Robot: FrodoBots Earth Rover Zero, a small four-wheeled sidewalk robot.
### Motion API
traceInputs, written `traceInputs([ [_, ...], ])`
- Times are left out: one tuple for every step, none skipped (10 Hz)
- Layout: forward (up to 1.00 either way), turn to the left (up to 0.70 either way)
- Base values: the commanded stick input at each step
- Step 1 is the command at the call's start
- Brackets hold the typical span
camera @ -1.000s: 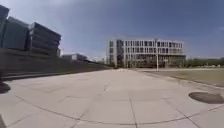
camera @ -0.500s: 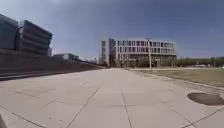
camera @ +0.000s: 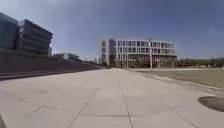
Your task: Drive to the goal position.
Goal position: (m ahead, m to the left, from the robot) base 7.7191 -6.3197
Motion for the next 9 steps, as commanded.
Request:
traceInputs([
  [0.7, 0.01],
  [0.7, 0.01],
  [0.7, 0.01],
  [0.7, 0.01],
  [0.7, 0.01],
  [0.7, 0.01],
  [0.7, 0.01],
  [0.7, 0.01],
  [0.7, 0.01],
])
